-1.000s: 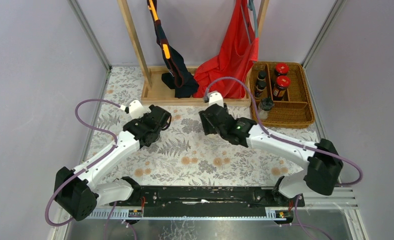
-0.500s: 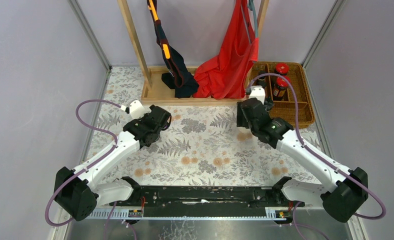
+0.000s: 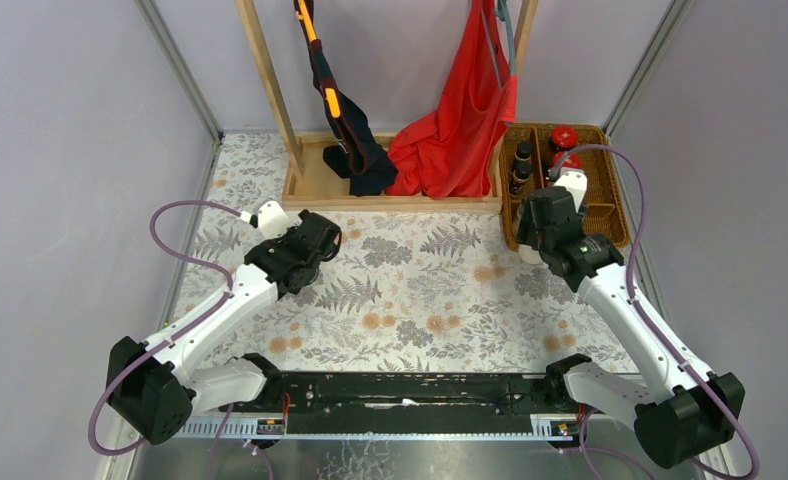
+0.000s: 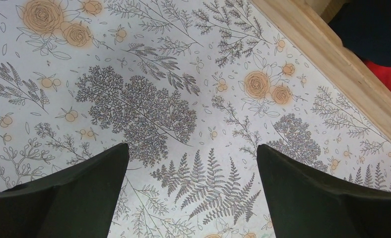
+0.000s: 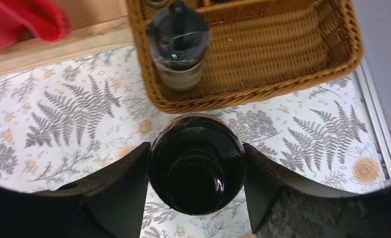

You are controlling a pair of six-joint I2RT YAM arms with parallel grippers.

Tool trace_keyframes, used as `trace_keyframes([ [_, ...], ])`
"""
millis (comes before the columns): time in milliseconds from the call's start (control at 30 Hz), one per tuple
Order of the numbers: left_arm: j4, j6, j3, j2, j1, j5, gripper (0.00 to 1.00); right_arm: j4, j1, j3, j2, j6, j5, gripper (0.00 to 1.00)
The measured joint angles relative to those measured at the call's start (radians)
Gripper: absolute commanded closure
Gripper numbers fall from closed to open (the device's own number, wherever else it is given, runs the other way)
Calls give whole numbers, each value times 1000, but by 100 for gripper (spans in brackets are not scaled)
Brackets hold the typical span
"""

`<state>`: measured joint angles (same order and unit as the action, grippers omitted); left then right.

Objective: Organize the condiment bottles
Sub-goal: Place the bottle in the storage box.

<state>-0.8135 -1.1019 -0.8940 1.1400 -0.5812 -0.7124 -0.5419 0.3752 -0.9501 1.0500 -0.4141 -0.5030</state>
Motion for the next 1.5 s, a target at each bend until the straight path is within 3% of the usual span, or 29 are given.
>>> trace_keyframes([
  [400, 19, 0, 9, -14, 0, 15, 0, -8, -184, 0, -8, 14, 26, 100],
  [700, 27, 0, 10, -14, 0, 21, 0, 15, -303, -35, 83, 12, 47, 100],
  [1500, 35, 1, 12, -14, 0, 34, 0, 209, -380, -174, 439, -1, 84, 100],
])
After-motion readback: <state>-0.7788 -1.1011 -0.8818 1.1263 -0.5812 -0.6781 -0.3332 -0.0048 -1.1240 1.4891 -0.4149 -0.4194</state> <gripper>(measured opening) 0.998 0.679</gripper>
